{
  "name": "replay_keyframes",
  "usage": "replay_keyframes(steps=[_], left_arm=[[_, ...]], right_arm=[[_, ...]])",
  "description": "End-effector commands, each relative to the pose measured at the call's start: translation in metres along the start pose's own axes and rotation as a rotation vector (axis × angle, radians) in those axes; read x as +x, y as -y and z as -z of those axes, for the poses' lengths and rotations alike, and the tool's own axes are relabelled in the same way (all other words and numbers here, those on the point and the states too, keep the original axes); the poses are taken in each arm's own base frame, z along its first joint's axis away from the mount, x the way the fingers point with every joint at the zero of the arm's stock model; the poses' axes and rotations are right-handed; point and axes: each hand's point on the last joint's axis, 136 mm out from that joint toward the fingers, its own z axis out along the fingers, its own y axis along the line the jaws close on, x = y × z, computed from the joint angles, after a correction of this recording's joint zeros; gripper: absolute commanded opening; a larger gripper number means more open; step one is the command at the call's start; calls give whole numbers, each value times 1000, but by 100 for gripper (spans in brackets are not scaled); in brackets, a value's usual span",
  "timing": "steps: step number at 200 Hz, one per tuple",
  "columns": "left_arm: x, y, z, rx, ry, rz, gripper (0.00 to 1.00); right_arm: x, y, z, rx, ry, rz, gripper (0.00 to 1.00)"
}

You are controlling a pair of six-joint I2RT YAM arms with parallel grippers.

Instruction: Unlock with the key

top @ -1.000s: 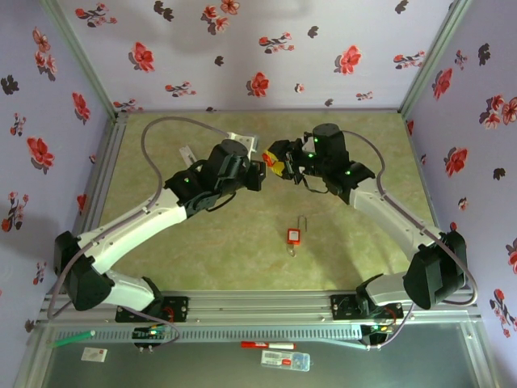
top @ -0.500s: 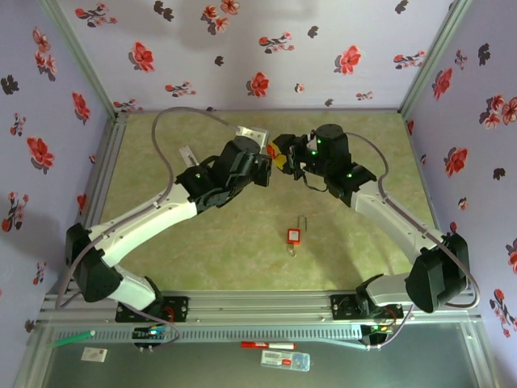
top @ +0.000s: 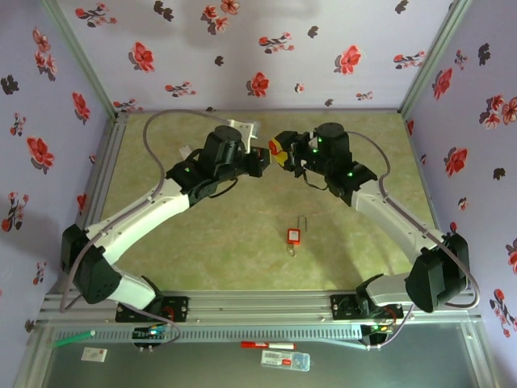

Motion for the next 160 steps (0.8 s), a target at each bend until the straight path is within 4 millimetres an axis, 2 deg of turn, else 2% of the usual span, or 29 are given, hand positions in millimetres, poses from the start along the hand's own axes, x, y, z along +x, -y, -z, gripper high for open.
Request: replay_keyframes(steps=[1,43,84,120,142,160], left_arm=[[-54,49,4,267,192,134,0],[-50,46,3,178,226,49,0],[-43,52,1,81,260,-185,0],[-52,64,4,63,263,-313,0],[-64,57,5,117,287,-199,0],[-72,64,7,213,344,-89,0]], right_arm=[[83,-15,20,-18,-326,138,0],[86,-21,21,-59,-335,89,0],[91,-28,22,-120,-369,6,0],[93,-31,22,-173,-397,-70,0],[94,-29,23,-167,-399,-68,0],[91,-30,26,-180,-376,-63,0]])
